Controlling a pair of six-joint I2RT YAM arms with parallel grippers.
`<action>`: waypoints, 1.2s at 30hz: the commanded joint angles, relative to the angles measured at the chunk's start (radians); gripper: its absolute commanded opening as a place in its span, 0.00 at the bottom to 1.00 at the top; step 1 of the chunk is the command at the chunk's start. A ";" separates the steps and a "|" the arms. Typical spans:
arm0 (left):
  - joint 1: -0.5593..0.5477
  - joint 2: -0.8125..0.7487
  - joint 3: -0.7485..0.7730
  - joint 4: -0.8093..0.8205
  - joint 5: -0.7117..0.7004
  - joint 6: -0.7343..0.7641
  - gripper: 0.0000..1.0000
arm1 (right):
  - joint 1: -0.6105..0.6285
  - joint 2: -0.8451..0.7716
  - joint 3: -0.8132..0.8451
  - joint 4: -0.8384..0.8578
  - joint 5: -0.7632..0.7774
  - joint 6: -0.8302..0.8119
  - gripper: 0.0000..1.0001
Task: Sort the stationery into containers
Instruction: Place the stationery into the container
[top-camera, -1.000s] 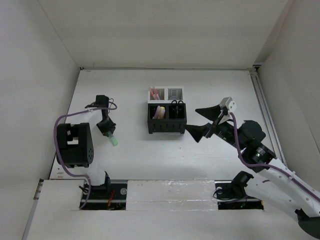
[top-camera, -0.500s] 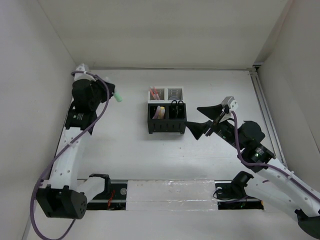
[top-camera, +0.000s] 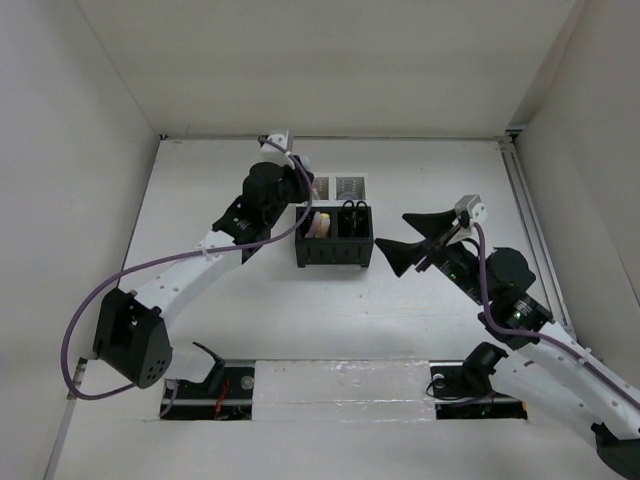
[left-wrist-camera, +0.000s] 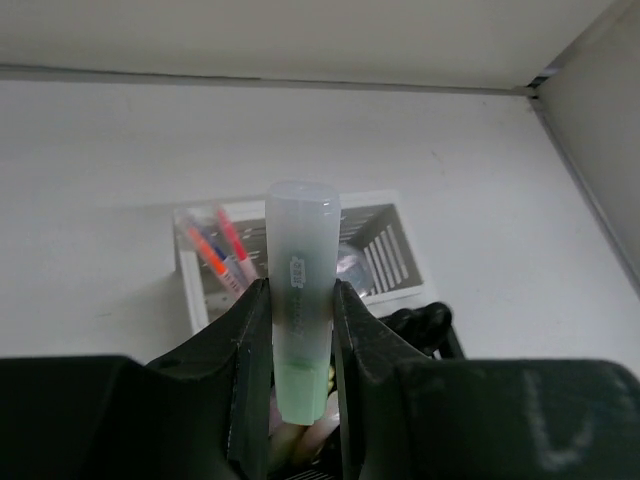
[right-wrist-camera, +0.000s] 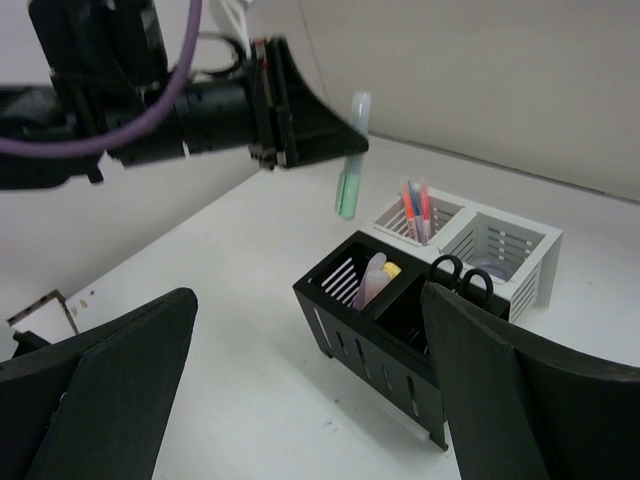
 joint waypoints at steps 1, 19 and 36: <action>0.008 -0.089 -0.116 0.203 -0.024 0.077 0.00 | -0.004 -0.024 0.010 0.022 0.042 0.004 1.00; -0.067 -0.118 -0.351 0.388 -0.073 0.132 0.00 | -0.004 0.015 0.047 -0.015 0.053 -0.029 1.00; -0.067 -0.108 -0.391 0.398 -0.082 0.132 0.25 | -0.004 0.025 0.047 -0.015 0.025 -0.047 1.00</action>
